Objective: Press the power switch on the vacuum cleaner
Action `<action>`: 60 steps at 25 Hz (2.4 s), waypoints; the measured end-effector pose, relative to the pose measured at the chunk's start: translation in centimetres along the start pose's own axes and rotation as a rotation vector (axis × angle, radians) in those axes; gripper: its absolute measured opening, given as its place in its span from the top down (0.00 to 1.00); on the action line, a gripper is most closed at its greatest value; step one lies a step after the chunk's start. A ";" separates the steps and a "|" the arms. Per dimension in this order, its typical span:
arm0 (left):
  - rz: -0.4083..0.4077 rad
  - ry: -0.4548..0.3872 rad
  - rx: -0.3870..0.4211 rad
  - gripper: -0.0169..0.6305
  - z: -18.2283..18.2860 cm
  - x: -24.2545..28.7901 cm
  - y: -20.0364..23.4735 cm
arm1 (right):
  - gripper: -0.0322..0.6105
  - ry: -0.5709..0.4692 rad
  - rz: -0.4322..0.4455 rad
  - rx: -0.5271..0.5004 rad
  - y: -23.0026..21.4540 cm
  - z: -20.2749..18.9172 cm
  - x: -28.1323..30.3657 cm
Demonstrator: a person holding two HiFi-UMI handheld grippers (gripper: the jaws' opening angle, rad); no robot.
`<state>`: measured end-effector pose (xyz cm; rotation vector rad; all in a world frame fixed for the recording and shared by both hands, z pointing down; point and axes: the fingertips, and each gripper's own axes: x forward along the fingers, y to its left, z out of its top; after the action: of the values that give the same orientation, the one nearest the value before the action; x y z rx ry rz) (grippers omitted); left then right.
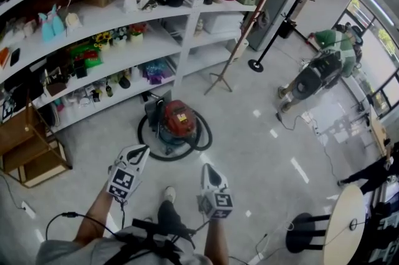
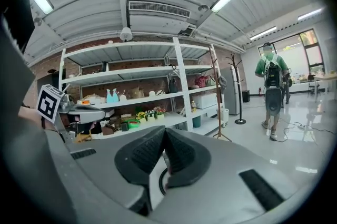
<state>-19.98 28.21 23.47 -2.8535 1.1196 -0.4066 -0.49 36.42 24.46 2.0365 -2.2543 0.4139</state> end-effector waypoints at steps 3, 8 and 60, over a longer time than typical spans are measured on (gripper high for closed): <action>0.011 0.008 -0.010 0.96 0.2 2.2 1.0 | 0.93 0.013 0.006 0.008 -1.3 0.3 2.2; 0.025 0.009 -0.024 0.96 1.0 5.6 2.2 | 0.93 0.020 0.023 0.009 -3.6 1.0 5.3; 0.003 0.172 -0.037 0.96 -2.6 26.9 8.2 | 0.93 0.173 0.118 0.076 -14.2 -0.1 24.8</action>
<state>-7.10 4.15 30.85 -2.8941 1.1687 -0.6495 10.59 11.33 32.47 1.8263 -2.2915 0.6671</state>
